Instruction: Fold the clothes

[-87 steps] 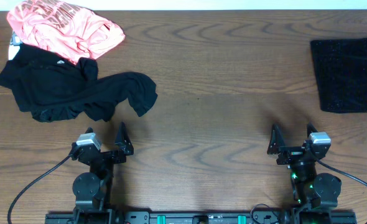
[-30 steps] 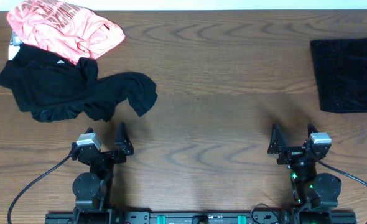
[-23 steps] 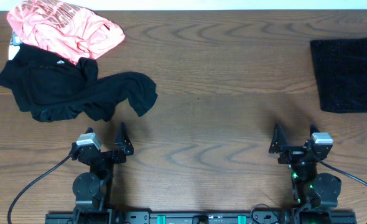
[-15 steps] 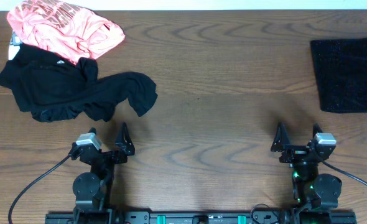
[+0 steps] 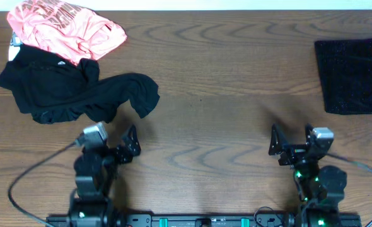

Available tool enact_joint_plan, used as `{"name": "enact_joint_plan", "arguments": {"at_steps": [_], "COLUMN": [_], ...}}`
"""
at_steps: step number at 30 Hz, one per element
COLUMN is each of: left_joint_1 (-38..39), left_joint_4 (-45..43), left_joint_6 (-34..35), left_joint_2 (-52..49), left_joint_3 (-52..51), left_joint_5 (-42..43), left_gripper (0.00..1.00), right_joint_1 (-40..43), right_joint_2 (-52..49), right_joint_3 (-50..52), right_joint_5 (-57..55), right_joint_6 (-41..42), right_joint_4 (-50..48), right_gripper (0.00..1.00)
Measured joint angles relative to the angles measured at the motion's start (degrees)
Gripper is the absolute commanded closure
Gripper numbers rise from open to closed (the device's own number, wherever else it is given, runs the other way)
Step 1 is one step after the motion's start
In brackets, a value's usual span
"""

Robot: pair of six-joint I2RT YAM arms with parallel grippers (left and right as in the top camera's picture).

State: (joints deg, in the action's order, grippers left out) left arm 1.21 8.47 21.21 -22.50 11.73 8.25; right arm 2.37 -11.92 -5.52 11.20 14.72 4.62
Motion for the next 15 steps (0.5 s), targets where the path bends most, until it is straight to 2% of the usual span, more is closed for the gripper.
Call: {"name": "enact_joint_plan", "arguments": {"at_steps": [3,8,13,15], "left_joint_1": [0.00,0.00,0.00,0.00], "left_joint_4": [2.49,14.53,27.41,29.79], "left_joint_6": [-0.24,-2.32,-7.58,-9.25], "left_joint_2": [-8.44,-22.36,-34.01,-37.64], "left_joint_3": [8.55,25.09,40.02,45.09], "left_joint_5": [1.03,2.14,2.40,2.56], "left_gripper": [0.02,0.02,0.02,0.02], "right_joint_1": [0.00,0.00,0.00,0.00], "right_joint_2": [-7.82,-23.74,-40.61,-46.99], "right_joint_3": [-5.81,-19.47,-36.04,-42.91], "right_joint_5": [2.21,7.65,14.84,18.23], "right_joint_6": [-0.13,-1.86,-6.73,-9.75], "right_joint_4": [0.33,5.49,19.52,25.59], "right_gripper": [0.01,0.01,0.01,0.01]}}
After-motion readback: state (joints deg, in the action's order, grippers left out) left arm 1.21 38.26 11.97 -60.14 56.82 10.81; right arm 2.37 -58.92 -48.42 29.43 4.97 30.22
